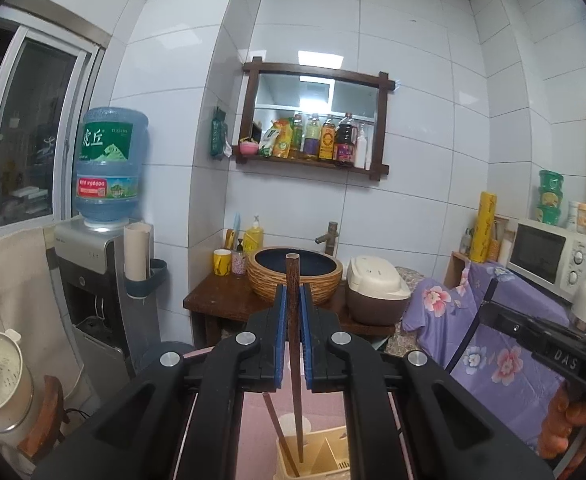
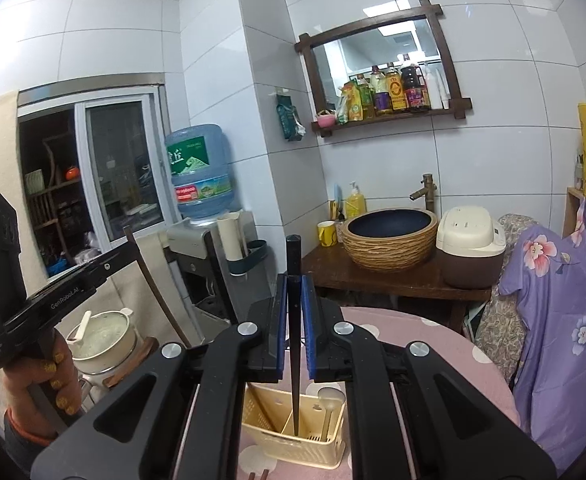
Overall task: Organize utensils
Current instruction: 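Lift both chopsticks and lower them into the cream holder, opening both grippers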
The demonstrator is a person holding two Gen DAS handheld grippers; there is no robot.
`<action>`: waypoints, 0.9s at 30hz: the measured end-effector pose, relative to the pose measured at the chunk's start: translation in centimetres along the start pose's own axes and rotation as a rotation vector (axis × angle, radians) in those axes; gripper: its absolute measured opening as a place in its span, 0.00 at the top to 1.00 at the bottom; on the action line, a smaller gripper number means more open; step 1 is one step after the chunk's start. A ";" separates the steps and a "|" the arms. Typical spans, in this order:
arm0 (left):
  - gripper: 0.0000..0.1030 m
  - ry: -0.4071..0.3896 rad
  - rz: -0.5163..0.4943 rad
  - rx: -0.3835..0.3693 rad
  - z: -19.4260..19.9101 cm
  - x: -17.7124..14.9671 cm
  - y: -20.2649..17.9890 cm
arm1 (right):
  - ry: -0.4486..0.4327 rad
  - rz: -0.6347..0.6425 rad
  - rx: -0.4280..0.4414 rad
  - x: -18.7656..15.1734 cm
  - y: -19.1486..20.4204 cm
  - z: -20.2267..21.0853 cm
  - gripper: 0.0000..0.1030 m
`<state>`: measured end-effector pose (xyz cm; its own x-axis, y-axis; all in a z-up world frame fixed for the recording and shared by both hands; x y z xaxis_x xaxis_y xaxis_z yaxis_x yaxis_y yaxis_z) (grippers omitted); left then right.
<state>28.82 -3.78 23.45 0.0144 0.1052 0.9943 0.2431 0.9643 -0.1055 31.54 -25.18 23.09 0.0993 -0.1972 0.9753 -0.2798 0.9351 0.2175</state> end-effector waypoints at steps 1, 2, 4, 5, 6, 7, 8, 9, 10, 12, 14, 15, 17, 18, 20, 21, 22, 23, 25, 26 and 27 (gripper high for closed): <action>0.93 0.011 0.011 0.006 -0.6 -0.6 0.1 | 0.006 -0.003 -0.009 -0.3 -0.2 -0.6 0.92; 0.93 0.019 0.019 0.008 -1.0 -1.2 0.2 | 0.012 -0.003 -0.016 -0.7 -0.4 -1.1 0.92; 0.93 0.037 0.020 0.028 -1.9 -3.0 0.3 | 0.030 -0.003 -0.037 -2.1 -0.7 -2.2 0.92; 0.93 0.046 0.017 0.036 -2.1 -3.9 0.2 | 0.041 -0.005 -0.044 -3.1 -0.9 -2.7 0.92; 0.93 0.058 0.017 0.037 -2.4 -4.7 0.3 | 0.053 -0.010 -0.048 -3.9 -1.1 -3.1 0.92; 0.93 0.075 0.021 0.035 -2.6 -5.7 0.3 | 0.064 -0.014 -0.050 -4.5 -1.3 -3.5 0.92; 0.93 0.089 0.025 0.035 -2.8 -6.6 0.4 | 0.078 -0.019 -0.053 -5.2 -1.4 -3.8 0.92; 0.93 0.099 0.027 0.036 -2.8 -7.2 0.4 | 0.092 -0.022 -0.057 -6.0 -1.6 -4.1 0.92; 0.93 0.109 0.025 0.038 -2.9 -7.9 0.4 | 0.100 -0.021 -0.060 -6.7 -1.6 -4.2 0.92; 0.93 0.130 0.019 0.040 -3.1 -9.3 0.4 | 0.114 -0.016 -0.068 -8.0 -1.7 -4.6 0.92; 0.93 0.156 0.026 0.038 -3.3 -10.5 0.6 | 0.128 -0.015 -0.071 -9.1 -1.9 -4.9 0.92; 0.93 0.165 0.032 0.038 -3.4 -10.9 0.7 | 0.133 -0.017 -0.071 -9.5 -1.9 -5.0 0.92; 0.93 0.184 0.037 0.041 -3.6 -11.7 0.9 | 0.151 -0.022 -0.072 -10.5 -2.1 -5.3 0.92; 0.93 0.193 0.041 0.042 -3.7 -12.1 1.0 | 0.156 -0.024 -0.075 -10.8 -2.2 -5.3 0.92; 0.93 0.211 0.044 0.046 -3.9 -12.9 1.2 | 0.162 -0.027 -0.078 -11.4 -2.4 -5.4 0.92; 0.93 0.218 0.046 0.048 -4.0 -13.2 1.2 | 0.157 -0.024 -0.083 -11.6 -2.5 -5.3 0.92; 0.93 0.224 0.048 0.050 -4.0 -13.4 1.3 | 0.155 -0.020 -0.087 -11.6 -2.5 -5.3 0.92; 0.93 0.223 0.049 0.052 -4.0 -13.6 1.3 | 0.153 -0.020 -0.087 -11.7 -2.5 -5.2 0.92; 0.93 0.223 0.050 0.060 -4.0 -13.8 1.5 | 0.149 -0.021 -0.088 -11.8 -2.6 -5.1 0.92; 0.93 0.224 0.057 0.057 -3.9 -13.9 1.6 | 0.147 -0.022 -0.089 -11.8 -2.7 -5.0 0.92; 0.92 0.229 0.061 0.052 -3.8 -13.9 1.6 | 0.143 -0.023 -0.091 -11.9 -2.8 -4.9 0.92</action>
Point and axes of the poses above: each gripper's, at about its wrist camera, not at the fingertips, and z roughly against the way its jaws point, y to its left, x to its top, the point moved 2 cm from there along -z, roughly the way its jaws point, and after that the axes turned 12 degrees about -y, right-handed, at the moved point
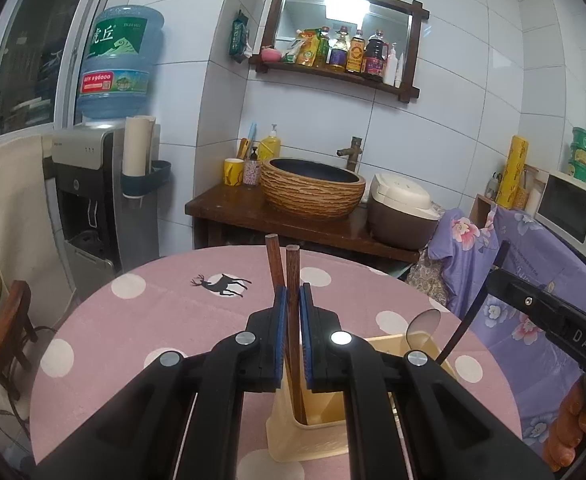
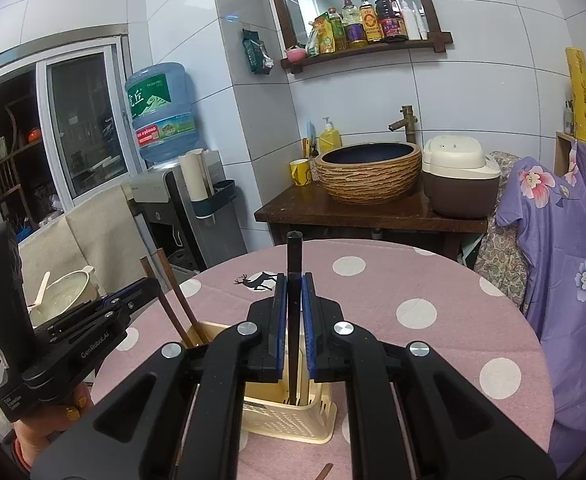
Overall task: Organize utensils
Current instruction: 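Lift both chopsticks and lower them into the cream holder, opening both grippers, then move both grippers back over the remaining chopsticks and spoons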
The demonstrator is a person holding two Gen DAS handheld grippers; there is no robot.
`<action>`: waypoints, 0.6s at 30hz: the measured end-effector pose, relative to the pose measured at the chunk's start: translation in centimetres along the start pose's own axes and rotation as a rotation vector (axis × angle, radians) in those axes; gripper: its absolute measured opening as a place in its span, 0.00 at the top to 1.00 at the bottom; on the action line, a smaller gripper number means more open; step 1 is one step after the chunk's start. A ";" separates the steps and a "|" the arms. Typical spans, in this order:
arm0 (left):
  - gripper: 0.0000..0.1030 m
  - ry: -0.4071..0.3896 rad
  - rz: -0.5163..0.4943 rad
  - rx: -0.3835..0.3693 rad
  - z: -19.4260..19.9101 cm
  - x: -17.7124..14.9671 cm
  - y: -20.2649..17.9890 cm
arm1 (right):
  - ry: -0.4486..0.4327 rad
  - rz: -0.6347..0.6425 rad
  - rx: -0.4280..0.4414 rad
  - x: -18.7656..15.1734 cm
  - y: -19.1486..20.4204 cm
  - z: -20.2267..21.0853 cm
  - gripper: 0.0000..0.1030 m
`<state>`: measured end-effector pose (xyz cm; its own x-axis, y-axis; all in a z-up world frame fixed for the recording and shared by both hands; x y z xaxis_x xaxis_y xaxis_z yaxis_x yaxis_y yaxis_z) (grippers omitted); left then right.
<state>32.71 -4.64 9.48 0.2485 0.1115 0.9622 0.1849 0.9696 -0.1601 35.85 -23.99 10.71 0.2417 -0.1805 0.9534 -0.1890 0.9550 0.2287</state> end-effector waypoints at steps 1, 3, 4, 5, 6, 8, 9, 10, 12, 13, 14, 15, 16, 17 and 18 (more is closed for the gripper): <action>0.90 0.001 -0.003 0.000 0.1 -0.1 0.0 | -0.004 0.004 -0.002 -0.1 0.0 0.1 0.92; 0.71 -0.008 -0.014 0.009 0.6 -0.3 0.0 | -0.002 0.016 -0.006 -0.3 0.0 0.3 0.92; 0.54 -0.013 -0.012 0.012 0.9 -0.4 0.0 | -0.001 0.024 -0.007 -0.6 0.1 0.6 0.89; 0.48 -0.019 -0.004 0.007 1.4 -0.5 0.1 | 0.001 0.029 -0.008 -0.7 0.1 0.7 0.86; 0.46 -0.022 0.002 0.000 1.8 -0.7 0.2 | -0.001 0.040 -0.010 -1.0 0.2 1.1 0.78; 0.43 -0.013 -0.005 -0.004 2.6 -1.2 0.3 | -0.008 0.056 -0.020 -1.5 0.3 1.7 0.68; 0.39 -0.006 -0.009 -0.004 2.8 -1.6 0.4 | -0.004 0.063 -0.026 -2.0 0.4 2.2 0.66; 0.35 0.002 -0.011 -0.005 3.2 -1.9 0.5 | 0.008 0.063 -0.025 -2.4 0.4 2.5 0.66; 0.32 0.025 -0.010 -0.006 4.0 -2.9 0.9 | 0.035 0.062 -0.012 -3.5 0.5 3.1 0.65; 0.32 0.040 -0.013 -0.005 4.3 -3.5 1.1 | 0.047 0.063 -0.006 -4.1 0.6 3.4 0.65; 0.31 0.055 -0.017 0.000 4.6 -4.0 1.2 | 0.060 0.064 -0.003 -4.7 0.7 3.6 0.64; 0.31 0.073 -0.022 0.006 4.9 -4.7 1.5 | 0.079 0.068 -0.001 -5.6 0.9 4.0 0.61; 0.29 0.087 -0.024 0.011 5.2 -5.3 1.8 | 0.094 0.073 0.002 -6.3 1.0 4.3 0.58; 0.28 0.102 -0.025 0.018 5.6 -6.0 2.2 | 0.104 0.078 0.006 -7.0 1.2 4.5 0.57; 0.26 0.115 -0.028 0.022 5.9 -6.6 2.4 | 0.116 0.086 0.009 -7.8 1.4 4.7 0.55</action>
Point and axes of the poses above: each gripper's, at about its wrist camera, not at the fingertips, and z roughly against the way its jaws point, y to its left, x to its top, the point moved 2 cm from there along -z, roughly the way its jaws point, and after that the axes turned 12 degrees about -y, right-handed, at the moved point
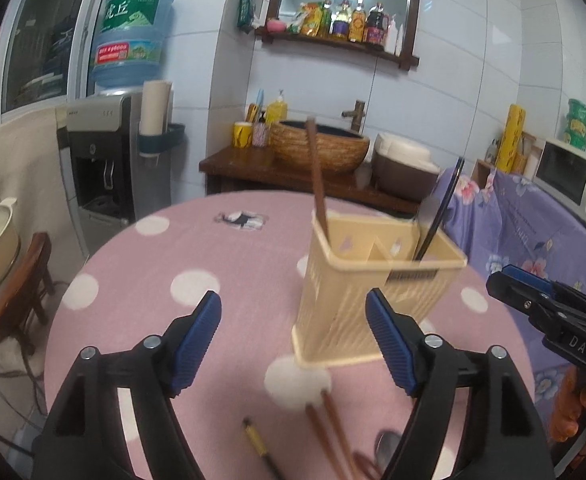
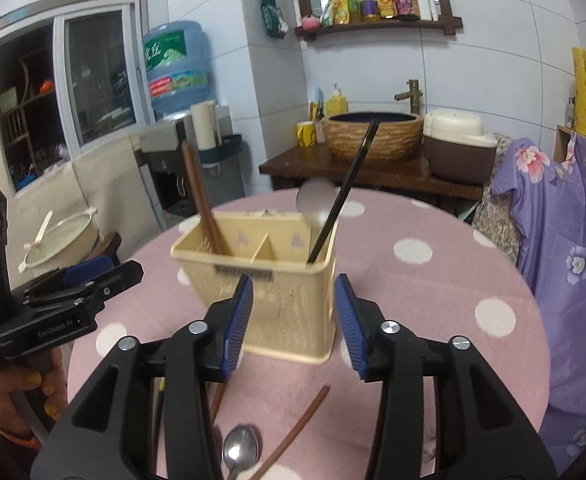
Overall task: Organize utensils
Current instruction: 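Move both grippers back over the remaining chopsticks and spoons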
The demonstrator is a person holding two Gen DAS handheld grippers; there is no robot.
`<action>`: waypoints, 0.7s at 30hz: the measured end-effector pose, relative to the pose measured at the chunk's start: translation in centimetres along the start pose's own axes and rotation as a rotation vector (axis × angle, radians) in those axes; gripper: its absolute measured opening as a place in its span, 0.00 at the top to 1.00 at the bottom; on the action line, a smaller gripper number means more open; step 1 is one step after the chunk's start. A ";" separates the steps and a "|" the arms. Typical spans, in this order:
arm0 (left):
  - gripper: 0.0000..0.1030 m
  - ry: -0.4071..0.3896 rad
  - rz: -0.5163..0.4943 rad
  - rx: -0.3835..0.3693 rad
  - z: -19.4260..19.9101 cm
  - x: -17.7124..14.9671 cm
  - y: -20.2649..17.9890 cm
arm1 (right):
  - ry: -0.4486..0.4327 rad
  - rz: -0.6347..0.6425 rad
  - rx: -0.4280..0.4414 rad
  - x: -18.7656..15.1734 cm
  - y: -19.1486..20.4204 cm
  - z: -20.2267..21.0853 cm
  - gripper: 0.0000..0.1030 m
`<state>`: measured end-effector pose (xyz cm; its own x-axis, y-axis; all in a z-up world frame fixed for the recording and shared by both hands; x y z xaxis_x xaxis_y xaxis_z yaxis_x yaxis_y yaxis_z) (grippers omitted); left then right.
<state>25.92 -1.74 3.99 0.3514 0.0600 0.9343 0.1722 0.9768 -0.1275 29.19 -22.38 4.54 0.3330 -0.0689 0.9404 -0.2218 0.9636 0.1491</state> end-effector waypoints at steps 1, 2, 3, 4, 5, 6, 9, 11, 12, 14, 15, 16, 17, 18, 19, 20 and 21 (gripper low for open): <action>0.26 0.014 -0.006 0.007 0.2 -0.8 0.3 | 0.020 0.015 0.001 -1.0 0.3 0.1 0.55; 0.26 0.030 -0.012 0.018 0.4 -1.7 0.6 | 0.036 0.027 -0.001 -1.9 0.6 0.2 0.55; 0.26 0.043 -0.015 0.029 0.7 -2.5 0.9 | 0.057 0.039 -0.005 -3.0 0.8 0.2 0.54; 0.26 0.060 -0.014 0.040 0.9 -3.2 1.3 | 0.072 0.043 -0.011 -3.9 1.0 0.2 0.54; 0.26 0.080 -0.004 0.050 1.0 -4.2 1.9 | 0.092 0.042 -0.017 -4.8 1.1 0.2 0.54; 0.26 0.096 0.012 0.061 1.2 -4.9 2.3 | 0.120 0.033 -0.014 -6.0 1.2 0.2 0.54; 0.26 0.150 0.060 0.067 1.6 -7.1 3.6 | 0.180 -0.004 0.002 -8.7 1.3 0.3 0.54; 0.26 0.167 0.062 0.082 2.0 -8.1 4.0 | 0.212 -0.016 0.015 -10.2 1.7 0.4 0.54; 0.27 0.171 0.057 0.088 2.2 -8.5 4.0 | 0.225 -0.021 0.021 -10.8 1.9 0.5 0.54; 0.27 0.182 0.045 0.092 2.5 -9.2 3.9 | 0.243 -0.025 0.033 -11.6 2.5 0.3 0.54; 0.27 0.188 0.043 0.091 2.5 -9.3 3.8 | 0.254 -0.024 0.043 -11.9 2.8 0.2 0.54; 0.27 0.193 0.042 0.091 2.6 -9.5 3.8 | 0.261 -0.017 0.051 -12.2 3.3 0.1 0.54; 0.27 0.193 0.040 0.093 2.7 -9.7 3.7 | 0.267 -0.010 0.055 -12.4 3.7 -0.1 0.54; 0.27 0.190 0.032 0.097 2.8 -9.7 3.6 | 0.275 -0.003 0.058 -12.6 4.1 -0.4 0.54; 0.27 0.184 0.024 0.100 2.9 -9.6 3.5 | 0.284 0.006 0.056 -12.8 4.5 -0.6 0.54; 0.27 0.179 0.016 0.103 3.0 -9.6 3.5 | 0.292 0.013 0.050 -12.9 4.8 -0.9 0.54; 0.27 0.175 0.012 0.104 3.2 -9.6 3.4 | 0.301 0.022 0.042 -13.0 5.2 -1.3 0.54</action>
Point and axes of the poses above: each gripper's, at about its wrist camera, not at the fingertips, and z roughly against the way its jaws point, y to its left, x to its top, the point moved 2 cm from there along -z, roughly the way its jaws point, and after that the axes turned 12 degrees about -y, right-handed, at the moved point
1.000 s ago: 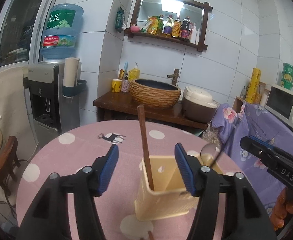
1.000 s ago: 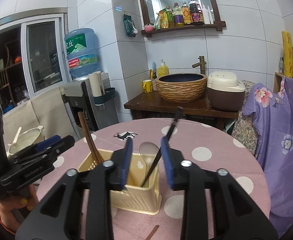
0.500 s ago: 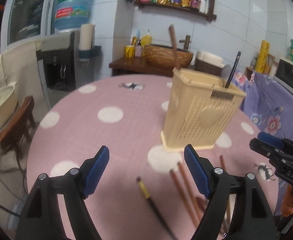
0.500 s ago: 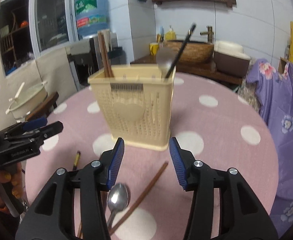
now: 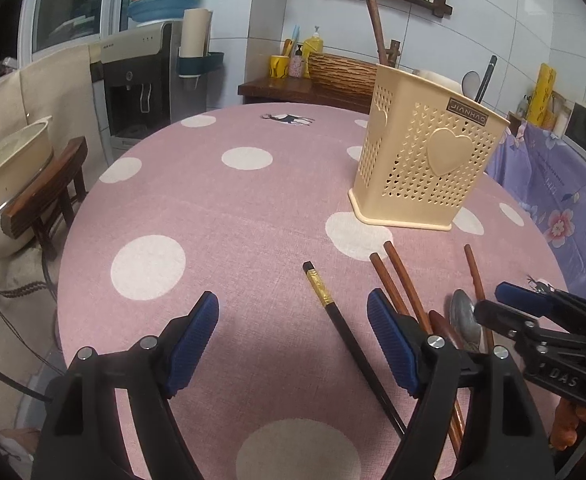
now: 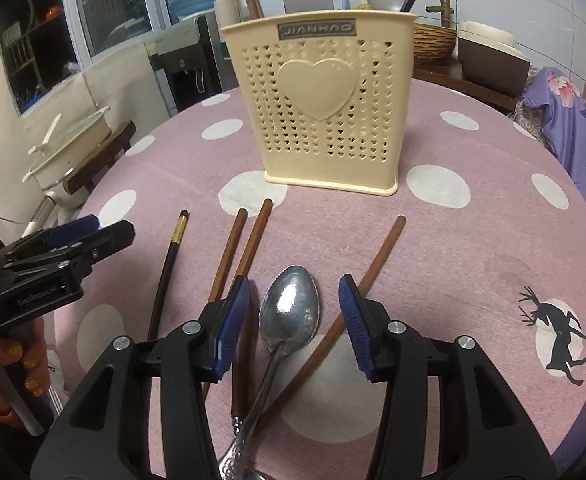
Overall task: Organize utensils
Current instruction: 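Move both grippers back over the remaining chopsticks and spoons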
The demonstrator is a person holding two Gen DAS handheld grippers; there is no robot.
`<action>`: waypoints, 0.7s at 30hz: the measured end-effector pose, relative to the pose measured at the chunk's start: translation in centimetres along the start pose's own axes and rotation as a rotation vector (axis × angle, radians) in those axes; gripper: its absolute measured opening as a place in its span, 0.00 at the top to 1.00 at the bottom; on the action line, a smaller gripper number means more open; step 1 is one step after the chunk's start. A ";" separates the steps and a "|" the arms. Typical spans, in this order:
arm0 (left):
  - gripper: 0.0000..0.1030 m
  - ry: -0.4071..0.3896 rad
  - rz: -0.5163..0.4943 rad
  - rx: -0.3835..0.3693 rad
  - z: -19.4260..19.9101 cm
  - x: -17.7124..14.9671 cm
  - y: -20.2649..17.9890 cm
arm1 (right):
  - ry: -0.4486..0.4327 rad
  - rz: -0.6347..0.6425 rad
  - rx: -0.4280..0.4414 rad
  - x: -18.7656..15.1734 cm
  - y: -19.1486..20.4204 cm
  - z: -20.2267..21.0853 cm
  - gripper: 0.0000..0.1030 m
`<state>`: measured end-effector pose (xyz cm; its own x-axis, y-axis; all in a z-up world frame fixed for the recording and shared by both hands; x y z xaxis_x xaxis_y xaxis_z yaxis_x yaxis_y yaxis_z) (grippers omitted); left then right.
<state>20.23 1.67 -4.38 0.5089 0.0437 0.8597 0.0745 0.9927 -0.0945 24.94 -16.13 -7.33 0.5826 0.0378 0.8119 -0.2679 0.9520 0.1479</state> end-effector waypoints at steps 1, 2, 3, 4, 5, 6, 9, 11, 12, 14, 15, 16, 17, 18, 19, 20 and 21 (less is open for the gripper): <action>0.27 -0.003 -0.003 0.000 0.1 0.0 0.0 | 0.006 0.006 -0.008 0.0 0.2 -0.4 0.54; 0.27 -0.005 -0.005 0.001 0.2 0.0 0.0 | 0.012 0.011 -0.016 0.1 0.3 -0.7 0.54; 0.27 -0.004 -0.005 0.001 0.2 -0.1 0.0 | 0.023 0.019 -0.029 0.1 0.5 -1.3 0.54; 0.27 -0.002 -0.003 0.000 0.1 -0.1 0.1 | 0.033 0.020 -0.035 0.2 0.5 -1.7 0.54; 0.27 0.000 -0.001 -0.002 0.1 -0.1 0.2 | 0.045 0.016 -0.043 0.2 0.5 -2.1 0.54; 0.27 0.001 0.001 -0.003 0.1 -0.2 0.2 | 0.057 0.013 -0.049 0.3 0.5 -2.6 0.54; 0.27 0.006 0.007 -0.005 0.0 -0.3 0.5 | 0.080 0.029 -0.061 0.3 0.7 -3.4 0.54; 0.27 0.007 0.008 -0.004 0.0 -0.4 0.5 | 0.095 0.051 -0.065 0.1 1.0 -3.8 0.54; 0.27 0.007 0.006 -0.003 -0.1 -0.5 0.5 | 0.104 0.055 -0.072 -0.1 1.0 -4.0 0.54; 0.27 0.006 0.006 -0.004 0.0 -0.5 0.5 | 0.109 0.058 -0.081 -0.2 0.9 -4.2 0.54; 0.27 0.005 0.005 -0.005 0.0 -0.5 0.5 | 0.110 0.064 -0.091 -0.3 0.9 -4.2 0.54; 0.27 0.004 0.004 -0.007 0.0 -0.5 0.5 | 0.111 0.063 -0.093 -0.5 0.9 -4.2 0.54; 0.27 0.004 0.003 -0.008 0.0 -0.5 0.5 | 0.113 0.061 -0.095 -0.5 0.9 -4.1 0.54; 0.27 0.006 0.003 -0.010 0.0 -0.5 0.5 | 0.115 0.060 -0.096 -0.7 0.9 -3.9 0.54; 0.27 0.006 0.005 -0.013 0.0 -0.5 0.5 | 0.117 0.061 -0.095 -0.8 1.0 -3.7 0.54; 0.27 0.006 0.009 -0.016 0.0 -0.6 0.5 | 0.119 0.068 -0.093 -0.9 1.2 -3.5 0.54; 0.27 0.008 0.010 -0.017 0.0 -0.6 0.5 | 0.122 0.082 -0.095 -1.0 1.3 -3.4 0.54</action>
<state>19.93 2.11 -4.97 0.5163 0.0523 0.8548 0.0844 0.9902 -0.1115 26.58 -13.90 -9.88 0.6523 0.1479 0.7434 -0.2485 0.9683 0.0254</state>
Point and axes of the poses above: each gripper's, at about its wrist camera, not at the fingertips, and z roughly against the way its jaws point, y to its left, x to its top, the point moved 2 cm from there along -z, roughly the way its jaws point, and after that the axes turned 12 degrees about -y, right-handed, at the moved point
